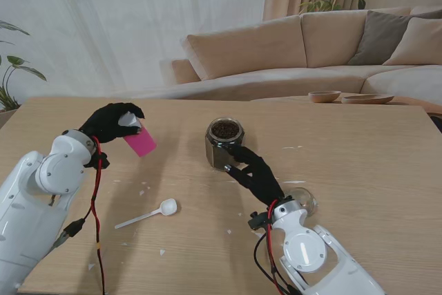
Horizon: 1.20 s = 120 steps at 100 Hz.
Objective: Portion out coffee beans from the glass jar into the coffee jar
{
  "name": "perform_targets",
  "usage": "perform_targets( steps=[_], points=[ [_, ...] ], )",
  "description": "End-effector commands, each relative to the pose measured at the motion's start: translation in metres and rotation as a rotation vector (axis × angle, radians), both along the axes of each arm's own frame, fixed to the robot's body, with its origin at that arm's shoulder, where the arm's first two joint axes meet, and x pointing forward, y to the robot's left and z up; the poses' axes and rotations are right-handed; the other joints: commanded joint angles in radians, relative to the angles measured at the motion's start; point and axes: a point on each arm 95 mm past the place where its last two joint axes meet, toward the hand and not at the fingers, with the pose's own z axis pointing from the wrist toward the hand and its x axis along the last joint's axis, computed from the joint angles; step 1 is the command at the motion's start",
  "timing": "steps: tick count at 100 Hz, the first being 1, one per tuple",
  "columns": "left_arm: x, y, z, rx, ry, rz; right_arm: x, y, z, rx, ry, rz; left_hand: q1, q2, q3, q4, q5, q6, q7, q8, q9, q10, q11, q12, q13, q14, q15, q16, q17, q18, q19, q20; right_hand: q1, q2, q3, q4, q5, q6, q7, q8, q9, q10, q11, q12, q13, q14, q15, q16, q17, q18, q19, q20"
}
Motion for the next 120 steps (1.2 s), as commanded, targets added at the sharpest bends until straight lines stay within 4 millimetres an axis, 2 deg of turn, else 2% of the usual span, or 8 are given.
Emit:
perform_targets(
  steps=[1,43,61,78,95,108,116,120],
  points=[
    [-0.012,-0.002,-0.003,-0.016,0.02,-0.034,-0.002,0.013,0.003,0.01,-0.003,0.028,0.187,0.072,0.121,0.05,0.029,0.025,0.048,0.016,0.13,-0.101,0.097,0.055,0.074,-0.03,0.058,0.061,0.006,-0.024,0.022,-0.013,-0.019,-0.017,-0.006,-0.021,0.026,0.015,0.017,0.028,-0.022,0.002,0.037,0.027,0.016,-0.005,0.039,0.033,0.011,-0.01,0.034,0.029],
    [-0.082,-0.006,0.014,-0.145,0.002,-0.259,0.017,0.046,0.003,-0.032,-0.001,0.106,0.186,0.061,0.137,0.047,0.044,0.026,0.053,0.02,0.156,-0.094,0.077,0.073,0.092,-0.024,0.054,0.076,0.019,-0.019,0.032,-0.015,-0.029,-0.036,-0.009,-0.032,0.008,0.045,0.008,0.049,-0.035,0.015,0.051,0.04,0.019,0.006,0.073,0.045,0.043,-0.007,0.099,0.058],
    [-0.103,-0.015,0.018,-0.177,-0.007,-0.335,0.02,0.059,0.002,-0.043,0.01,0.15,0.183,0.061,0.141,0.048,0.044,0.026,0.051,0.019,0.155,-0.094,0.073,0.073,0.092,-0.024,0.05,0.077,0.019,-0.019,0.032,-0.016,-0.081,-0.099,-0.031,-0.059,-0.085,0.135,-0.029,0.042,-0.07,0.042,0.042,0.03,0.005,0.03,0.062,0.036,0.053,0.004,0.11,0.057],
    [-0.116,-0.029,0.02,-0.204,-0.012,-0.394,0.021,0.069,0.004,-0.05,0.005,0.191,0.182,0.06,0.145,0.047,0.047,0.024,0.049,0.019,0.156,-0.094,0.072,0.074,0.095,-0.023,0.049,0.079,0.019,-0.019,0.033,-0.016,-0.17,-0.156,-0.048,-0.097,-0.218,0.23,-0.098,0.041,-0.175,0.088,-0.014,-0.027,-0.048,0.057,-0.017,-0.018,0.038,0.028,0.074,0.029],
    [-0.122,-0.046,0.018,-0.211,-0.023,-0.437,0.018,0.076,0.006,-0.044,-0.018,0.237,0.181,0.059,0.148,0.046,0.049,0.024,0.046,0.019,0.157,-0.095,0.071,0.074,0.096,-0.023,0.047,0.08,0.019,-0.019,0.033,-0.017,-0.21,-0.206,-0.046,-0.12,-0.239,0.248,-0.169,0.048,-0.196,0.106,-0.141,-0.095,-0.098,0.061,-0.077,-0.061,0.013,0.034,0.009,-0.007],
    [-0.125,-0.059,0.018,-0.214,-0.025,-0.467,0.013,0.081,0.007,-0.023,-0.025,0.276,0.181,0.06,0.151,0.047,0.047,0.024,0.044,0.019,0.154,-0.095,0.07,0.074,0.096,-0.025,0.045,0.08,0.019,-0.019,0.033,-0.017,-0.208,-0.213,-0.054,-0.125,-0.23,0.254,-0.178,0.053,-0.187,0.101,-0.14,-0.094,-0.09,0.057,-0.075,-0.061,0.014,0.029,0.003,-0.01],
    [-0.125,-0.065,0.018,-0.202,-0.035,-0.478,0.009,0.083,0.007,-0.014,-0.033,0.288,0.18,0.059,0.154,0.046,0.046,0.022,0.043,0.02,0.154,-0.097,0.071,0.073,0.098,-0.026,0.043,0.08,0.022,-0.021,0.034,-0.018,-0.204,-0.215,-0.061,-0.126,-0.2,0.265,-0.193,0.07,-0.188,0.101,-0.088,-0.066,-0.071,0.054,-0.06,-0.052,0.027,0.026,0.01,-0.002],
    [-0.125,-0.068,0.018,-0.2,-0.036,-0.482,0.007,0.084,0.007,-0.012,-0.036,0.29,0.18,0.058,0.155,0.046,0.047,0.023,0.044,0.02,0.157,-0.113,0.072,0.073,0.099,-0.026,0.042,0.08,0.023,-0.022,0.033,-0.019,-0.2,-0.217,-0.061,-0.126,-0.191,0.268,-0.198,0.077,-0.188,0.101,-0.066,-0.057,-0.061,0.053,-0.054,-0.047,0.031,0.026,0.013,0.003]
  ],
)
